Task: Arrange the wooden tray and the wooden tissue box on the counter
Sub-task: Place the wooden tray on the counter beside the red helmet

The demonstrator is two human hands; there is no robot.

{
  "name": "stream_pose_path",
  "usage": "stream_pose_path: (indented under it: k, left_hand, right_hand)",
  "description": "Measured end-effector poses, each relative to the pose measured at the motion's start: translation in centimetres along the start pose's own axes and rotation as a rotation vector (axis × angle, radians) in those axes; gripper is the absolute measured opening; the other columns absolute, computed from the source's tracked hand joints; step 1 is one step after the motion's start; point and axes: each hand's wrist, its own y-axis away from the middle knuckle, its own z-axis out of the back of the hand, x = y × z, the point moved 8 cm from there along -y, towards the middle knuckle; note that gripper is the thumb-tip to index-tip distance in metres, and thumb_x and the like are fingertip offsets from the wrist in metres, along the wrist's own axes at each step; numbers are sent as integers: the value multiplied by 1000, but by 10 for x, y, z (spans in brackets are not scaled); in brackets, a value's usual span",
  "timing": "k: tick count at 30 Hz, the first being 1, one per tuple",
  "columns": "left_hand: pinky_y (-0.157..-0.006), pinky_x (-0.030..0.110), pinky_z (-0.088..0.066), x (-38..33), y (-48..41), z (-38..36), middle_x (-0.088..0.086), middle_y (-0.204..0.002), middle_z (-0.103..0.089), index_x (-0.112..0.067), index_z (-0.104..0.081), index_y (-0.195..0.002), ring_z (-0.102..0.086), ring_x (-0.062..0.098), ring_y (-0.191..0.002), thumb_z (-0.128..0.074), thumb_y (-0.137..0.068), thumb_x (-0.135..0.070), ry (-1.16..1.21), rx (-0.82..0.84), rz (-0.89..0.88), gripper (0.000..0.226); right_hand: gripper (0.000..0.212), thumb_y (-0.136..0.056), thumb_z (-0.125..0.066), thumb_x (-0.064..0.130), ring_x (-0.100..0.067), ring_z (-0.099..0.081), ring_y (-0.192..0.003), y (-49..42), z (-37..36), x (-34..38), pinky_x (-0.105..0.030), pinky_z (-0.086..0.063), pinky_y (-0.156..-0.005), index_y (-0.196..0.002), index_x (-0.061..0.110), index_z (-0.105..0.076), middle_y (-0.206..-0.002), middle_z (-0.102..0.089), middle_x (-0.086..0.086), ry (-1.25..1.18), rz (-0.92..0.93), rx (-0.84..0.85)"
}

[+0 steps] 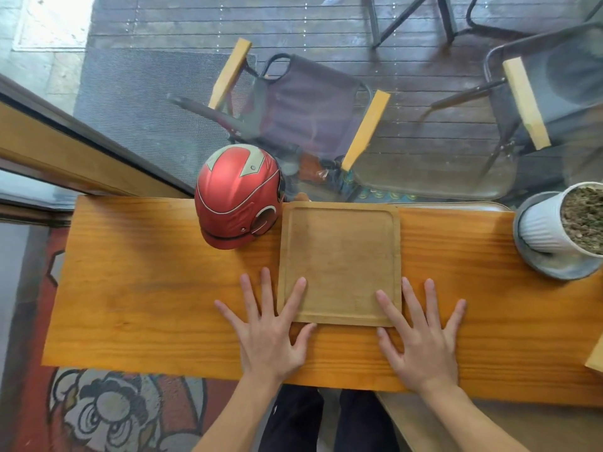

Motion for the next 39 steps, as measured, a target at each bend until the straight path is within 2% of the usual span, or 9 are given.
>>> stream_pose_path:
  k: [5, 13, 25, 31, 39]
  left_hand:
    - [-103, 87, -4, -1, 0, 1, 18, -168, -11, -44, -21, -155, -6, 50, -152, -45, -82, -74, 8, -8, -2, 82]
    - [-104, 86, -4, 1, -2, -4, 16, -169, -8, -45, -18, -156, -4, 50, -153, -36, -86, -75, -2, 7, -7, 79]
    - [-106, 85, -3, 1, 0, -5, 11, -169, -7, -46, -14, -156, -2, 47, -154, -34, -85, -76, -4, -5, -3, 80]
    - [-105, 85, -5, -1, 2, -1, 7, -169, -13, -46, -14, -156, -2, 47, -154, -34, -86, -76, 16, -21, -13, 79]
    - [-107, 85, -3, -3, 4, -1, 4, -167, -21, -45, -18, -156, -3, 45, -154, -32, -88, -75, 52, -16, -36, 75]
  right_hand:
    - [69, -92, -40, 56, -39, -14, -154, 1, 4, 0, -81, -5, -110, -156, 48, -16, -164, -28, -5, -5, 4, -39]
    - [68, -93, -42, 56, -39, -12, -155, -1, 2, 1, -81, -4, -110, -156, 48, -17, -166, -25, -4, 10, 3, -35]
    - [60, -99, -28, 60, -38, -10, -155, -1, -4, -2, -80, -1, -111, -156, 47, -17, -166, -24, -2, 9, 6, -22]
    - [59, -99, -27, 60, -39, -11, -155, 0, -2, 0, -80, -2, -111, -156, 46, -19, -166, -25, -3, 6, 17, -8]
    - [60, -97, -34, 57, -41, -13, -154, 2, -1, 4, -82, -5, -109, -155, 47, -22, -165, -27, -1, 0, 33, -9]
